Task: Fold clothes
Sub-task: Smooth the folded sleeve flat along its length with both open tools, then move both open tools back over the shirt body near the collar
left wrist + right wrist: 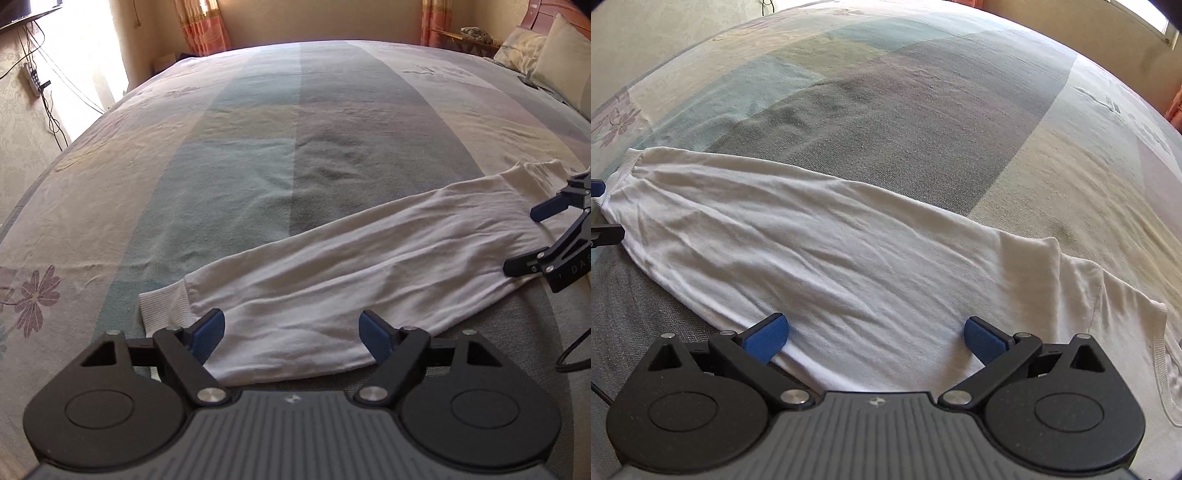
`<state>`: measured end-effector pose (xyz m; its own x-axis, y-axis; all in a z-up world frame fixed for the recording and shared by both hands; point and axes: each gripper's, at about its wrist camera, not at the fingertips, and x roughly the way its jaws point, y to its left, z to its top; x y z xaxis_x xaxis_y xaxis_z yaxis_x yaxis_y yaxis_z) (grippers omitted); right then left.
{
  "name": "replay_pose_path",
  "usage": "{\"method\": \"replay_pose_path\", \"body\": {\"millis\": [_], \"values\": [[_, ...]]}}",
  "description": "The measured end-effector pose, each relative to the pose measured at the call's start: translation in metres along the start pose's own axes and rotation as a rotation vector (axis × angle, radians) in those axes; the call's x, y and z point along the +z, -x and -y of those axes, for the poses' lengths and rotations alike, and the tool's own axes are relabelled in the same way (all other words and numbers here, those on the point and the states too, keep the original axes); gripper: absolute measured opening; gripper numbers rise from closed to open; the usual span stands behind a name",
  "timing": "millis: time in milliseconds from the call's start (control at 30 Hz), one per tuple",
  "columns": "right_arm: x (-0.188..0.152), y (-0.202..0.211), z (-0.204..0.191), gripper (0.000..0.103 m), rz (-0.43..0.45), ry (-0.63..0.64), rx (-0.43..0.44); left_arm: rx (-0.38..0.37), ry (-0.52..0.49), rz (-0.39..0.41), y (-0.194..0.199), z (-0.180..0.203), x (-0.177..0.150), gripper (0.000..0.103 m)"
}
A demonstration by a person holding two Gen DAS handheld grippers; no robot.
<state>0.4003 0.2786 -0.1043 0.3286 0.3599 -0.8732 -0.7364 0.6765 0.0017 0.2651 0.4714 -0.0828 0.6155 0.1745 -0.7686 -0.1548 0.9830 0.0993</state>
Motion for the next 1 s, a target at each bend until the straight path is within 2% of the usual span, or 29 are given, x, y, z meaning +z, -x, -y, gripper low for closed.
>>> {"method": "replay_pose_path", "body": {"millis": [67,167,267,333,533,633,700,767,800,867,933,1000], "values": [[-0.001,0.001,0.0,0.103,0.008,-0.001,-0.001,-0.022,0.01,-0.005,-0.012,0.008,0.001,0.08],[-0.003,0.001,0.0,0.103,0.017,-0.002,0.001,-0.029,0.023,-0.054,-0.026,0.013,-0.008,0.082],[-0.002,0.0,0.002,0.103,0.018,-0.002,0.009,-0.015,0.145,-0.065,-0.017,-0.011,-0.025,0.083],[-0.003,0.0,0.002,0.103,0.021,-0.001,0.013,-0.003,0.166,-0.096,-0.008,-0.021,-0.024,0.079],[-0.008,0.001,0.001,0.103,0.06,-0.007,0.004,-0.049,0.133,-0.016,-0.012,-0.02,0.012,0.08],[-0.01,0.002,0.001,0.103,0.077,-0.011,0.0,-0.006,0.081,-0.074,-0.04,-0.011,0.016,0.08],[-0.01,0.002,0.002,0.103,0.079,-0.013,0.006,0.052,0.126,-0.078,-0.046,-0.018,0.011,0.09],[-0.009,0.003,0.005,0.103,0.08,-0.015,0.021,0.05,0.126,-0.068,-0.039,-0.014,0.014,0.09],[-0.009,0.005,0.008,0.103,0.08,-0.02,0.039,0.046,0.124,-0.063,-0.036,-0.012,0.016,0.085],[-0.011,0.014,0.016,0.103,0.092,-0.047,0.098,0.038,0.119,-0.052,-0.028,-0.008,0.019,0.085],[-0.019,0.03,0.029,0.103,0.142,-0.107,0.185,0.031,0.114,-0.041,-0.02,-0.003,0.022,0.087],[-0.032,0.045,0.04,0.103,0.169,-0.144,0.173,0.011,0.079,-0.024,-0.018,0.009,0.029,0.087]]}}
